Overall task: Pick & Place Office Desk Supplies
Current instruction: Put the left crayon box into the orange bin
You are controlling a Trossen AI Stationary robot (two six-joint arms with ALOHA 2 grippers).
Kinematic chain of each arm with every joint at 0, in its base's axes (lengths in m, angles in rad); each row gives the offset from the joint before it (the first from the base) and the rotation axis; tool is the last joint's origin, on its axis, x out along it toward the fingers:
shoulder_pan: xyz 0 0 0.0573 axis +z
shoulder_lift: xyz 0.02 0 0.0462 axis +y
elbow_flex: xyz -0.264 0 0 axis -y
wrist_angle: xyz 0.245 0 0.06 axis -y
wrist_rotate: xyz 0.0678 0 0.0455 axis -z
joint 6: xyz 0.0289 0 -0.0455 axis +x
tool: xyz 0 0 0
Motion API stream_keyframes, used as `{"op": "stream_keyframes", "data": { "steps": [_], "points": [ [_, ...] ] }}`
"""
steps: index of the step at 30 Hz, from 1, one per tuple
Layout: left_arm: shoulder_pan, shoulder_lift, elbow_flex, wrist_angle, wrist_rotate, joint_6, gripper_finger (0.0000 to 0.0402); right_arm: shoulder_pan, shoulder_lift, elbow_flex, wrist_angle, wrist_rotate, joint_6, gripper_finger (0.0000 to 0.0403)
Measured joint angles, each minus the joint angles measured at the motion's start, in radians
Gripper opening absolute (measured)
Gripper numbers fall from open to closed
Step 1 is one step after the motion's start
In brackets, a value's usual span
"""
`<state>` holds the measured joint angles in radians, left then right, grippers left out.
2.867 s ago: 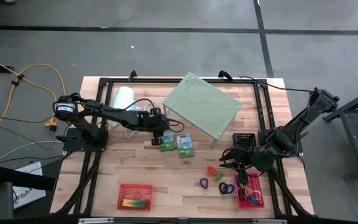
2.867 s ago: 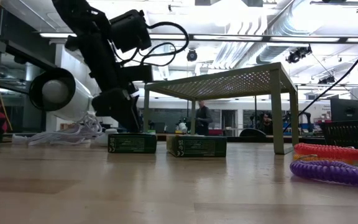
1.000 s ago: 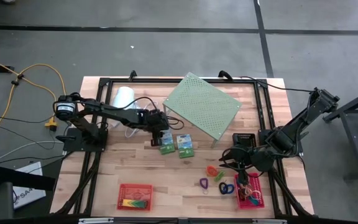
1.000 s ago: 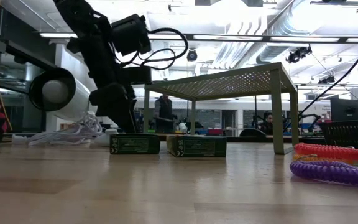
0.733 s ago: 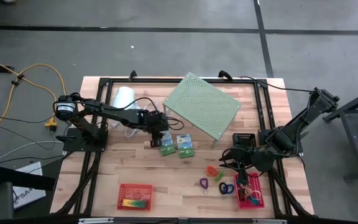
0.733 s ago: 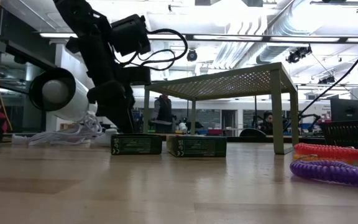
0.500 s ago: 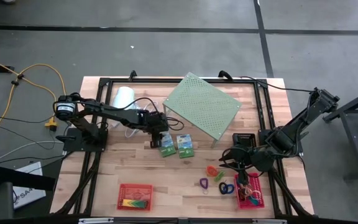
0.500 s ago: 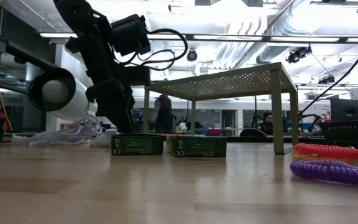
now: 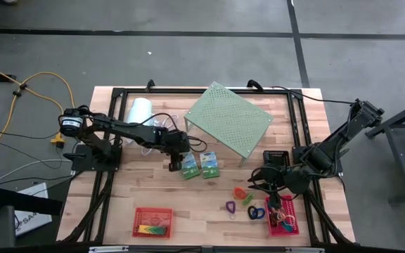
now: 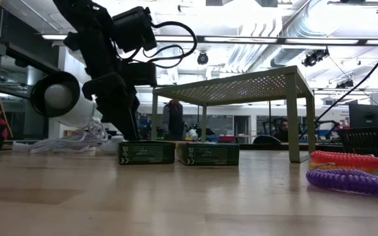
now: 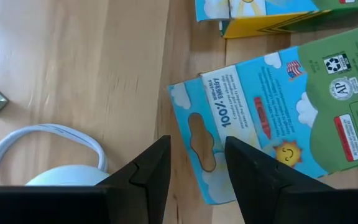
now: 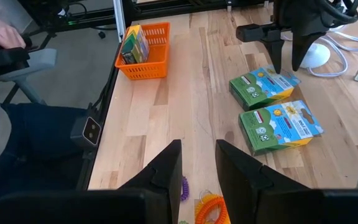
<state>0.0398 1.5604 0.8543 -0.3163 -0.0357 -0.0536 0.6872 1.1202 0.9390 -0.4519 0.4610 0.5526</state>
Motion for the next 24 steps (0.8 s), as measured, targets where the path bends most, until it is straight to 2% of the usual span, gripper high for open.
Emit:
{"op": "stream_keyframes", "data": {
  "steps": [13,24],
  "points": [
    [0.046,0.000,0.000,-0.001,0.009,0.042,0.0144,0.000,0.000,0.000,0.000,0.000,0.000,0.0086],
    [0.151,0.000,0.000,-0.013,0.233,0.045,0.0144,0.000,0.000,0.000,0.000,0.000,0.000,0.0086]
  ]
}}
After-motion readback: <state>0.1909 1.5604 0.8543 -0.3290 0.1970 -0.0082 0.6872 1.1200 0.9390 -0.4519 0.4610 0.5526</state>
